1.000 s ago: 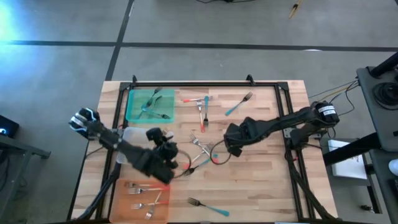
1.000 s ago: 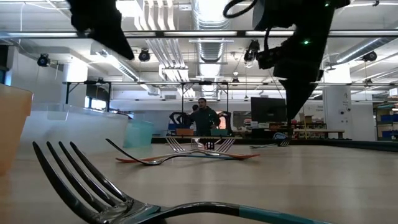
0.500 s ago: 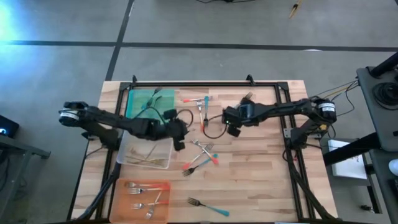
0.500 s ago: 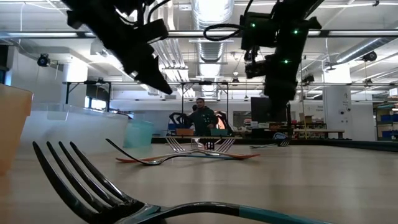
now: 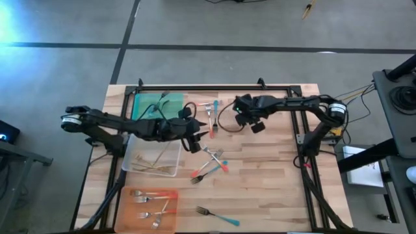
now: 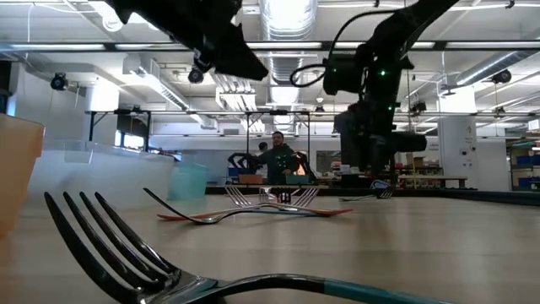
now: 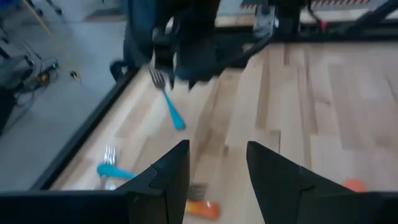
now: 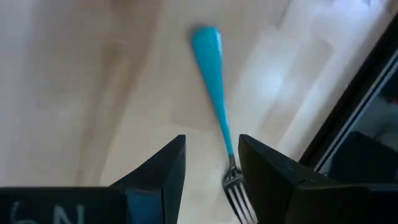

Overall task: Sort silverware by color (type)
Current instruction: Put the blue fork into the blue bin

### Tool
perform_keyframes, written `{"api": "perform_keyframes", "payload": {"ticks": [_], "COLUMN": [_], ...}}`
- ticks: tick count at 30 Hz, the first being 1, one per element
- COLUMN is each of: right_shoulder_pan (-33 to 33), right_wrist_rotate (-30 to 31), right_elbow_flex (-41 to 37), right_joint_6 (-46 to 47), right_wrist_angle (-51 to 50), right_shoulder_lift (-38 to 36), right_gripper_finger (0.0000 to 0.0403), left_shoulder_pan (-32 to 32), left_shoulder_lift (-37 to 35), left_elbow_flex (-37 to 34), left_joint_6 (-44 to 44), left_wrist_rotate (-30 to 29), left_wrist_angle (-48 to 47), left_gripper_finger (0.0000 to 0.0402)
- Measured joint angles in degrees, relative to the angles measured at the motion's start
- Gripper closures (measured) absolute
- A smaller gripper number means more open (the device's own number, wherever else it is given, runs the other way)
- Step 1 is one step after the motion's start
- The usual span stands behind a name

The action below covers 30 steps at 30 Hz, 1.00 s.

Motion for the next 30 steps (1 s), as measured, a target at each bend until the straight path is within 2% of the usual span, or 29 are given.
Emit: {"api": "perform_keyframes", "payload": {"ticks": [4, 10, 20, 25, 30], "right_shoulder_pan": [-4.19, -9.08, -13.36, -14.94, -16.05], "right_wrist_rotate": [-2.48, -2.72, -3.09, -4.57, -6.84], "right_elbow_flex": [0.0, 0.0, 0.0, 0.17, 0.06], "right_joint_6": [-3.39, -8.95, -15.55, -15.22, -11.08], "right_wrist_angle": [0.99, 2.02, 7.11, 7.15, 7.81], "right_shoulder_lift": [2.14, 5.64, 8.78, 9.7, 10.08], "right_gripper_finger": [0.0264, 0.0264, 0.0264, 0.0268, 0.0306], "left_shoulder_pan": [0.0, 0.07, 3.15, 6.65, 9.88], "left_shoulder_lift": [-0.04, -0.04, -0.04, -0.04, -0.04], "left_elbow_flex": [2.36, 5.5, 6.7, 6.7, 6.71], "left_joint_6": [2.62, 6.66, 12.84, 12.82, 12.66], "left_wrist_rotate": [-0.21, -1.16, -1.37, -1.42, -1.44], "left_wrist_angle": [-0.13, -0.16, -0.07, -0.04, 0.28], "left_gripper_finger": [0.026, 0.026, 0.026, 0.026, 0.026]}}
